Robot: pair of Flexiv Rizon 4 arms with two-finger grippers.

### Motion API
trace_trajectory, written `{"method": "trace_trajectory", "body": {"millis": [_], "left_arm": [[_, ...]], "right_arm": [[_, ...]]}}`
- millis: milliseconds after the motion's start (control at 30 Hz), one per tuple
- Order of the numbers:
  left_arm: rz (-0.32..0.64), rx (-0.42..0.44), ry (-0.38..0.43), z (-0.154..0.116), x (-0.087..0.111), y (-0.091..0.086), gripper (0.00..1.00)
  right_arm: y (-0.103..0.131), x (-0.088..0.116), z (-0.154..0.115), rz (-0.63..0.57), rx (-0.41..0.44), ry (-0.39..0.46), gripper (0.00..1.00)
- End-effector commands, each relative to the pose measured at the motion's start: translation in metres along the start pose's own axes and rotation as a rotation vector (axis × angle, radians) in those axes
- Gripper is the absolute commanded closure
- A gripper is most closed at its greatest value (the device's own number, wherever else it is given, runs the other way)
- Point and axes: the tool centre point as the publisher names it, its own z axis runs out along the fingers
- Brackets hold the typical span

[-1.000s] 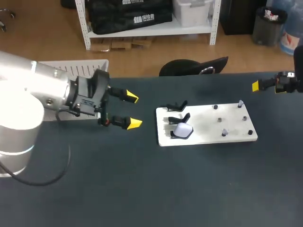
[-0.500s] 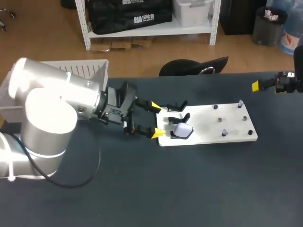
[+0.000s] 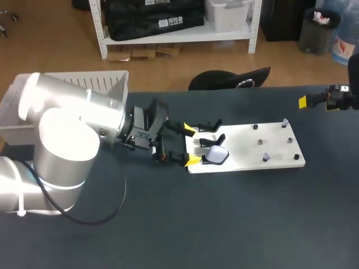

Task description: Pick up each earbud case from the left stands, insert the matching earbuds, close the lid, and place the case in the box.

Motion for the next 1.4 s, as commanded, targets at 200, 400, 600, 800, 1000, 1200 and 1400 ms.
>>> {"method": "trace_trajectory", "body": {"millis": [200,400,600,800,1000,1200,1400], "left_arm": [[-0.005,0.025,-0.013,0.021,0.014,0.007,0.0],[-0.009,0.024,-0.033,0.026,0.015,0.006,0.0],[-0.01,0.022,-0.032,0.033,0.017,0.005,0.03],[-0.007,0.029,-0.037,0.039,0.015,0.005,0.15],[-0.004,0.034,-0.031,0.045,0.015,0.005,0.17],[-0.002,0.043,-0.031,0.053,0.014,0.006,0.3],[-0.009,0.047,-0.041,0.058,0.014,0.008,0.4]], "right_arm": [[-0.001,0.0,0.001,-0.001,-0.002,0.0,0.0],[-0.001,0.0,0.001,-0.001,-0.002,0.0,0.0],[-0.001,0.0,0.001,-0.001,-0.002,0.0,0.0],[-0.001,0.0,0.001,-0.001,-0.002,0.0,0.0],[-0.001,0.0,0.001,-0.001,-0.002,0.0,0.0],[-0.001,0.0,0.001,-0.001,-0.002,0.0,0.0],[-0.001,0.0,0.001,-0.001,-0.002,0.0,0.0]]}}
